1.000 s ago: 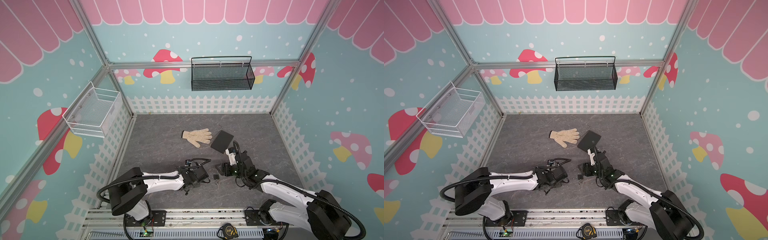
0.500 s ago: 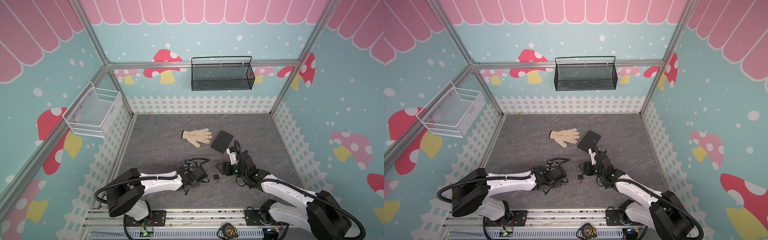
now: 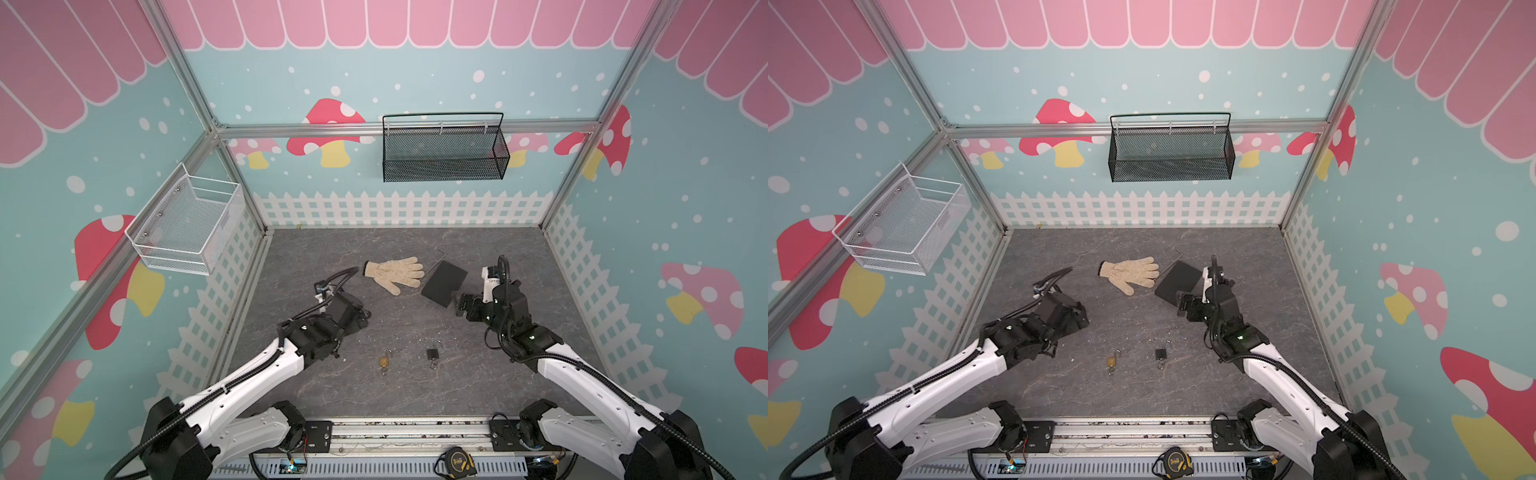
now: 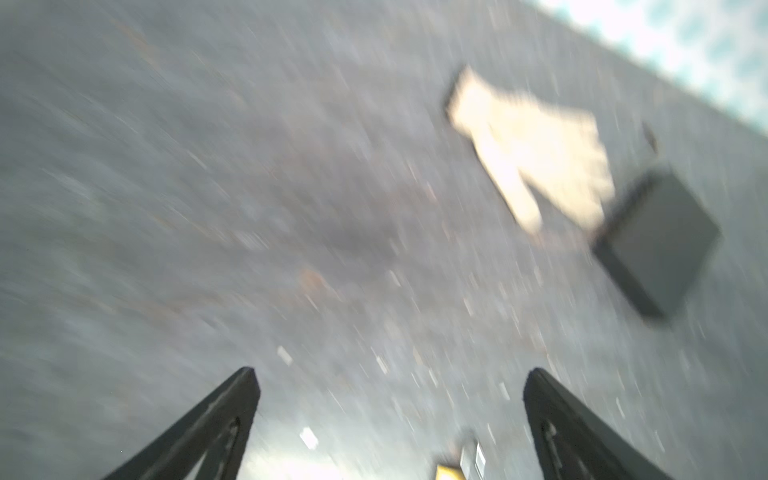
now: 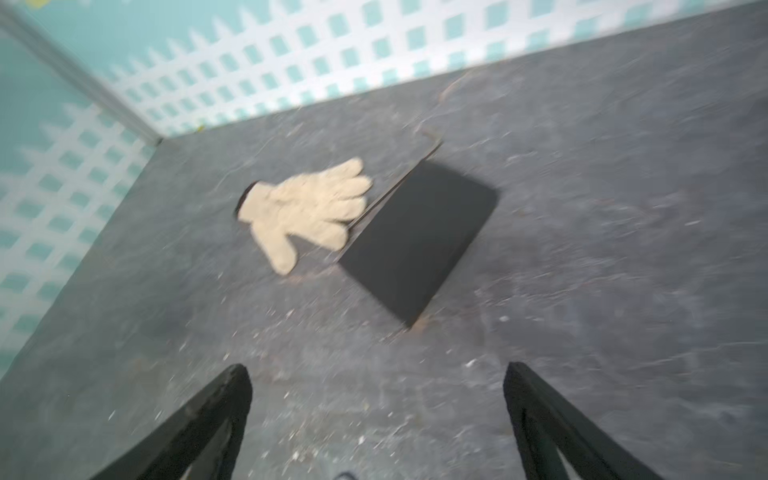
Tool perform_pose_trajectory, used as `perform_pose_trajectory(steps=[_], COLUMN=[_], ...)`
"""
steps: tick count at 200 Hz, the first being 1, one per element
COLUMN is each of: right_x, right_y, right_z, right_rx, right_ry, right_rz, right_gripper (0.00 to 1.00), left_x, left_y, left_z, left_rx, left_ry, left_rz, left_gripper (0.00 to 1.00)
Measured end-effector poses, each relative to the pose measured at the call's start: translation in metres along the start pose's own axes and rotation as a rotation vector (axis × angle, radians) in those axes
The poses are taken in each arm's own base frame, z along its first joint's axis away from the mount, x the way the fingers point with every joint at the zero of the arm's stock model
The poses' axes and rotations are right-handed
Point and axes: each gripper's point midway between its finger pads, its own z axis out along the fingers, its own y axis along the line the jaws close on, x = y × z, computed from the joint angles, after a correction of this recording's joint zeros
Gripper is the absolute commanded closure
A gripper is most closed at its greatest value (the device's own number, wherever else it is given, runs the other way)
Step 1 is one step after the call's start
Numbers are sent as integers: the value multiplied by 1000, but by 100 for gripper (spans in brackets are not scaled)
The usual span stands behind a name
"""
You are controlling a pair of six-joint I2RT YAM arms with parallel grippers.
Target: Unlock with the key
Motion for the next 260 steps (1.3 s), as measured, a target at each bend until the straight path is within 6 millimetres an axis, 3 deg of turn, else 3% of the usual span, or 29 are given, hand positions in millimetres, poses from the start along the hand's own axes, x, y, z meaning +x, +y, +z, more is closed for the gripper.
perform_pose_trajectory(steps=[20,36,64,90,121,146,167,189,207,260], right_x=[-26,-32,-20,12,33,23,20,31,26,14], right_y=[-49,-97,-171,-210,-214,-197,-180,-170,-161,-151], right_z=[4,10,13,19,30,41,39,40,42,40], right_rx=[209,392,647,745,688,563,468,398,354,311], right_ry=[-85,-108,-139,-108,-121,-196,-270,-277,-301,-353], right_rz=[0,-2,-17,-67,-135,-204,-258,-312,-337,-364], right_gripper=[2,2,2,3,2,2,2,2,2,2], left_x=[-49,-71,-66,-53,-53,-55,-50,-62,-74,-75], left_y=[45,81,123,125,117,108,100,91,86,85], left_z=[6,19,60,93,111,125,135,134,132,131], left_rx=[-123,-228,-359,-346,-268,-182,-129,-105,-88,-81], left_ry=[-144,-235,-268,-297,-402,-456,-456,-481,-515,-520], left_rz=[-60,-85,-29,83,155,182,221,225,215,215], left_gripper=[0,0,0,0,0,0,0,0,0,0])
